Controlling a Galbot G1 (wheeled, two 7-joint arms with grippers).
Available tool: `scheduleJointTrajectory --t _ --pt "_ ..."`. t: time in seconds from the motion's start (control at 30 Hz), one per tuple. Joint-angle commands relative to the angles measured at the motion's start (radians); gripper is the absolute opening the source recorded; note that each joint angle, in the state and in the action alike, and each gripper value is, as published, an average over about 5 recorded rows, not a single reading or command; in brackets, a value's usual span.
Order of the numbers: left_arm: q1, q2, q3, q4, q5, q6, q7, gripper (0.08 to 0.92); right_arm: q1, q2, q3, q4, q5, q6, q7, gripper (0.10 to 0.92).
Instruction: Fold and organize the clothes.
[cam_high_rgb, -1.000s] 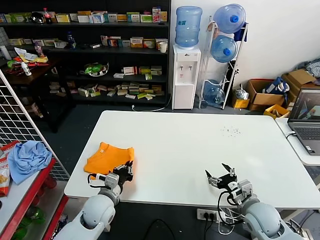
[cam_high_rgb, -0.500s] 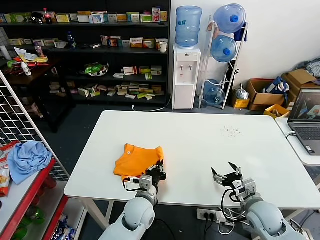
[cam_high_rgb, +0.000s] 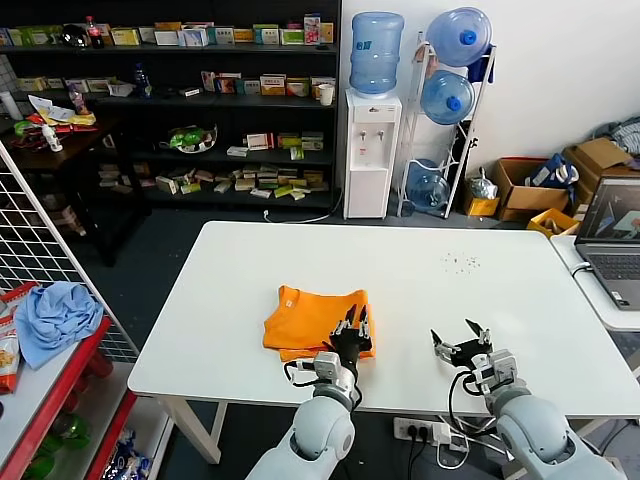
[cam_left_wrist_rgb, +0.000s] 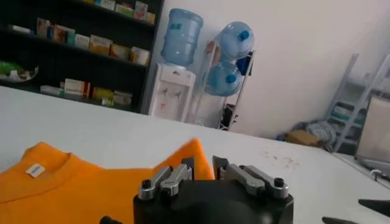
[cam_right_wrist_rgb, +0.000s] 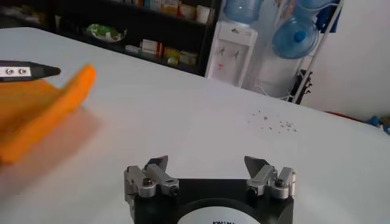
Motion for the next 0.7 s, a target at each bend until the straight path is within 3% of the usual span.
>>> scheduleJointTrajectory --t 0.03,0.17,0.37,0.53,0.7 --pt "0.081 0.147 -0.081 -0.063 0.03 -0.233 0.064 0.428 -0.019 0.042 0.006 -0.003 -0.177 0.034 -0.042 0.823" --pt "0.141 0.279 -0.162 -0.093 0.059 -0.255 0.085 0.532 -0.015 0.086 0.034 -0.005 -0.188 0.06 -0.055 0.823" --pt "0.218 0.43 -0.271 -0.151 0.092 -0.249 0.143 0.714 -0.03 0.153 0.067 -0.006 -0.338 0.12 -0.107 0.823" --pt "0.285 0.478 -0.339 -0.171 0.124 -0.261 0.146 0.813 -0.036 0.186 0.099 0.009 -0.339 0.15 -0.116 0.823" --pt "0.329 0.479 -0.392 -0.16 0.178 -0.263 0.144 0.822 -0.043 0.196 0.148 0.008 -0.306 0.182 -0.134 0.823"
